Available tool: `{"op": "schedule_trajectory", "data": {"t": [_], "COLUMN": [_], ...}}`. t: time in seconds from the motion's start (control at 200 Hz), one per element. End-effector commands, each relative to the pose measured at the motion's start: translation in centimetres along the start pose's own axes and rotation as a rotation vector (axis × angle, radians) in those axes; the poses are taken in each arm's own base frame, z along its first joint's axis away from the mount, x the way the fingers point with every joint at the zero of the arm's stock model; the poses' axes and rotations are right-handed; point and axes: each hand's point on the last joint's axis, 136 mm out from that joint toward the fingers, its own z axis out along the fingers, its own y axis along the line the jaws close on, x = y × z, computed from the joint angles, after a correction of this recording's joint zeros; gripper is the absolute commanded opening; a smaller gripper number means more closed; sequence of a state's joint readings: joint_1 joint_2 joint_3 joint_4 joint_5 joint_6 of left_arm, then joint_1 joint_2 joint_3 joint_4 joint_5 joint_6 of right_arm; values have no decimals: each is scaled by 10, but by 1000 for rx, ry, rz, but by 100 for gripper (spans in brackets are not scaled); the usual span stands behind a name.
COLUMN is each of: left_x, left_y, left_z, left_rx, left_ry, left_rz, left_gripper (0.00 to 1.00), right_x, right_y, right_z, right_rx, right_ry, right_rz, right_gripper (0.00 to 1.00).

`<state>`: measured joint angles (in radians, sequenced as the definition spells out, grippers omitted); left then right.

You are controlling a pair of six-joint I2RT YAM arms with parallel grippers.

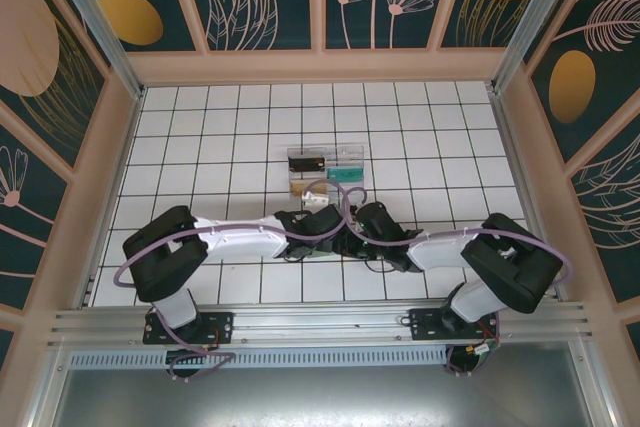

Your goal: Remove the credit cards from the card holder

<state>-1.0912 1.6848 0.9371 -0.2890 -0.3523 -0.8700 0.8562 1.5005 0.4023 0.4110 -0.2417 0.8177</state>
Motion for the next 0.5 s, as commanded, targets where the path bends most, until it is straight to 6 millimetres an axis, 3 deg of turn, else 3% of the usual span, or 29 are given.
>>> {"op": "schedule_trajectory", "data": {"t": [0.0,0.18,0.37,0.495], "left_x": [-6,-13,-7,-10], "left_y": [-5,11,36,31], "left_z": [-20,-33,-37,-42], "left_rx": [67,76,50,109], "left_ry": [-30,-88,-100,-113], "left_rz": [-48,-95,-138,-142], "left_gripper": [0,0,0,1], "right_x": [38,44,42,40], "right_y": [-64,-72,-73,-64], "right_z": [11,12,10,10], "right_rx": [234,255,264,217], "right_ry": [106,121,113,106], "right_rz": [43,58,65,53], "right_gripper": [24,23,23,25]}}
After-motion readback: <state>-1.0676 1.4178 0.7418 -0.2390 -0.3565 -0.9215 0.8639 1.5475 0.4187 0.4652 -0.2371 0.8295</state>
